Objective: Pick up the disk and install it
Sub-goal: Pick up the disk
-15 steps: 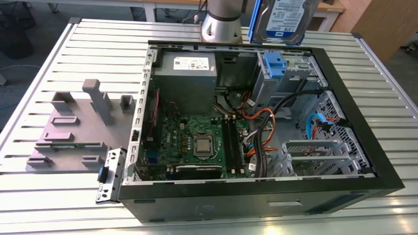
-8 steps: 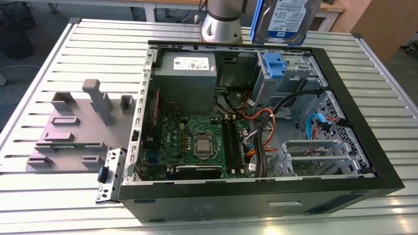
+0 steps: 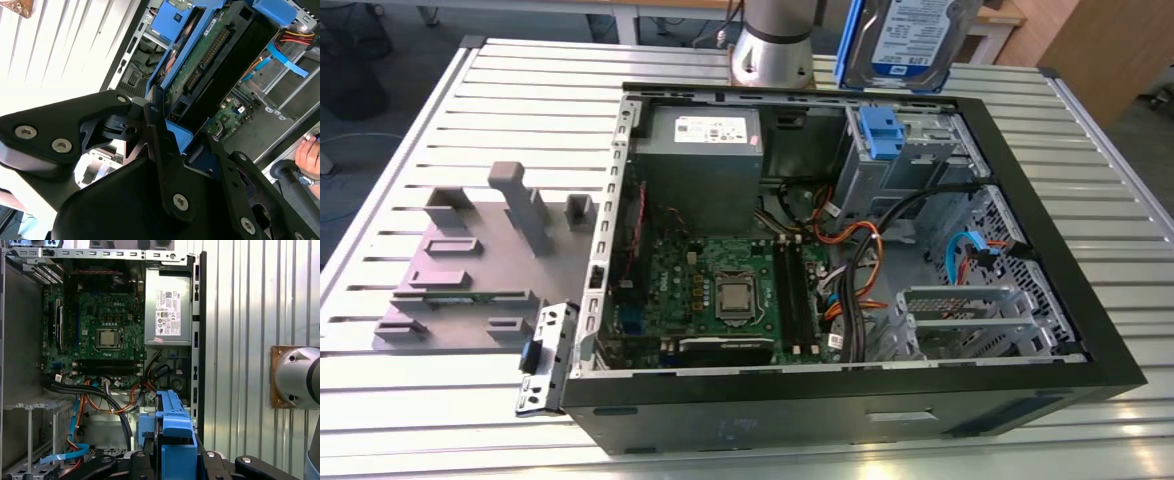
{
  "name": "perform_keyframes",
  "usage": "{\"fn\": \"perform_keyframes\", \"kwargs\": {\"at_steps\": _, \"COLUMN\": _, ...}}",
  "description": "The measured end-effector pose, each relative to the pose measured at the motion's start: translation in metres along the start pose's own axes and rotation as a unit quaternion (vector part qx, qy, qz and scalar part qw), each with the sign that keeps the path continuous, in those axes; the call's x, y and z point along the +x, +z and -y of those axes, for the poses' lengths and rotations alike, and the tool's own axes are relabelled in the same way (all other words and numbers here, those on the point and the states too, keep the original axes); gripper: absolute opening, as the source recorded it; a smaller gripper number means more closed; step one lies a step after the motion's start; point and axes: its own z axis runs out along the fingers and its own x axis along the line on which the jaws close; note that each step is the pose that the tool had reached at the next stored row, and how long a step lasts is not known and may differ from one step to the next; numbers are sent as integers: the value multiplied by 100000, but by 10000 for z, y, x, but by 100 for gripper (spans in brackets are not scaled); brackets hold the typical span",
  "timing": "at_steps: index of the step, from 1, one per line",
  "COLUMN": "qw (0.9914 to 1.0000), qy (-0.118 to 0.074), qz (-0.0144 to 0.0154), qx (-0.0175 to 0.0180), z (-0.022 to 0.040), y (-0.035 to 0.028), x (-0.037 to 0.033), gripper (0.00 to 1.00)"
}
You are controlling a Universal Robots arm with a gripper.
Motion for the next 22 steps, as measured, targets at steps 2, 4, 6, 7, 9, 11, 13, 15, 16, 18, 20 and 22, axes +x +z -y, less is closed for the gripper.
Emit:
{"fn": "perform_keyframes", "kwargs": {"at_steps": 2, "qw": 100000, "qy": -1, "qz": -3, "qx": -1, "z": 11, "y": 0, "x": 0, "gripper": 37}}
{"fn": "perform_keyframes", "kwargs": {"at_steps": 4, "qw": 100000, "qy": -1, "qz": 0, "qx": 1, "z": 22, "y": 0, "x": 0, "gripper": 37}}
{"fn": "perform_keyframes", "kwargs": {"at_steps": 6, "qw": 100000, "qy": 1, "qz": 0, "qx": 0, "z": 33, "y": 0, "x": 0, "gripper": 37}}
{"fn": "perform_keyframes", "kwargs": {"at_steps": 7, "qw": 100000, "qy": 1, "qz": 0, "qx": 1, "z": 38, "y": 0, "x": 0, "gripper": 37}}
{"fn": "perform_keyframes", "kwargs": {"at_steps": 9, "qw": 100000, "qy": -2, "qz": 1, "qx": -2, "z": 49, "y": 0, "x": 0, "gripper": 37}}
{"fn": "perform_keyframes", "kwargs": {"at_steps": 11, "qw": 100000, "qy": 0, "qz": -2, "qx": 0, "z": 58, "y": 0, "x": 0, "gripper": 37}}
{"fn": "perform_keyframes", "kwargs": {"at_steps": 13, "qw": 100000, "qy": 1, "qz": 2, "qx": 2, "z": 69, "y": 0, "x": 0, "gripper": 37}}
{"fn": "perform_keyframes", "kwargs": {"at_steps": 15, "qw": 100000, "qy": 1, "qz": -1, "qx": 0, "z": 81, "y": 0, "x": 0, "gripper": 37}}
{"fn": "perform_keyframes", "kwargs": {"at_steps": 16, "qw": 100000, "qy": -1, "qz": 1, "qx": 1, "z": 86, "y": 0, "x": 0, "gripper": 37}}
{"fn": "perform_keyframes", "kwargs": {"at_steps": 18, "qw": 100000, "qy": 0, "qz": -1, "qx": -1, "z": 97, "y": 0, "x": 0, "gripper": 37}}
{"fn": "perform_keyframes", "kwargs": {"at_steps": 20, "qw": 100000, "qy": -3, "qz": 1, "qx": -1, "z": 108, "y": 0, "x": 0, "gripper": 37}}
{"fn": "perform_keyframes", "kwargs": {"at_steps": 22, "qw": 100000, "qy": -2, "qz": 1, "qx": 0, "z": 118, "y": 0, "x": 0, "gripper": 37}}
